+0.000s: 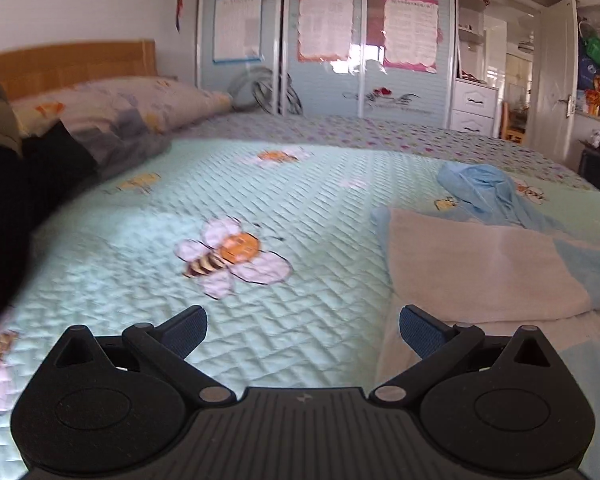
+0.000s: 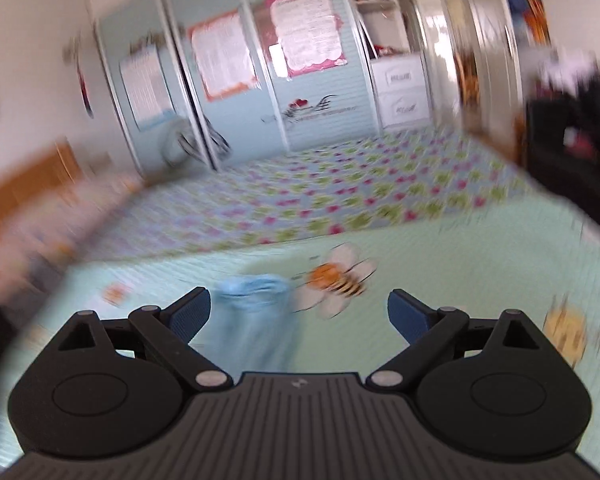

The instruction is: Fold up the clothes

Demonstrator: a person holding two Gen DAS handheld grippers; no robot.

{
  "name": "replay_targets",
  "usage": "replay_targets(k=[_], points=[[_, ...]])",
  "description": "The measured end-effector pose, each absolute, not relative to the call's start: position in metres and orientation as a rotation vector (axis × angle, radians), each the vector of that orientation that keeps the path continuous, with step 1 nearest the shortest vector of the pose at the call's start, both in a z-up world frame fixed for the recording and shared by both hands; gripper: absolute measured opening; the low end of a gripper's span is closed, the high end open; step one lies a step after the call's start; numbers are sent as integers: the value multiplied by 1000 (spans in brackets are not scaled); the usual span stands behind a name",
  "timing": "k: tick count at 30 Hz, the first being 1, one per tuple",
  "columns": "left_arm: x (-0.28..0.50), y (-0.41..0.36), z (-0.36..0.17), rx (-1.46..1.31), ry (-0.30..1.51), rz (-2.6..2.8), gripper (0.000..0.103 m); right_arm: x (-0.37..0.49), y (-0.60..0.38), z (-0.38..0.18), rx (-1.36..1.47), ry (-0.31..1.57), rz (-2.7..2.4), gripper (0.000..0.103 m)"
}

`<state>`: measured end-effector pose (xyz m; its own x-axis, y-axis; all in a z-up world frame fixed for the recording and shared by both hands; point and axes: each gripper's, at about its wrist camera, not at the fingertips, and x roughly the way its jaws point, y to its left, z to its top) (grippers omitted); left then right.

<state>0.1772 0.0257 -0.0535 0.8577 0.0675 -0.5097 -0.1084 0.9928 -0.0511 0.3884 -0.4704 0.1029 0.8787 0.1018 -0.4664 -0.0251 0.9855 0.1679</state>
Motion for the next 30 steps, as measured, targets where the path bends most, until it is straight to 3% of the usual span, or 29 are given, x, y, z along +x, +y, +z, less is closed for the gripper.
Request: replay_targets(k=[10, 15, 23, 30], points=[[203, 64, -83, -317, 575, -19, 102, 556, -318, -10, -638, 384, -4, 94], [206, 68, -102, -334, 575, -29, 102, 609, -274, -55, -877, 369, 3, 87], [205, 73, -108, -362, 552, -39, 102, 622, -273, -90, -1023, 398, 85, 77], [206, 71, -108, -345, 557, -34, 102, 637, -268, -94, -1012, 376, 52, 76]])
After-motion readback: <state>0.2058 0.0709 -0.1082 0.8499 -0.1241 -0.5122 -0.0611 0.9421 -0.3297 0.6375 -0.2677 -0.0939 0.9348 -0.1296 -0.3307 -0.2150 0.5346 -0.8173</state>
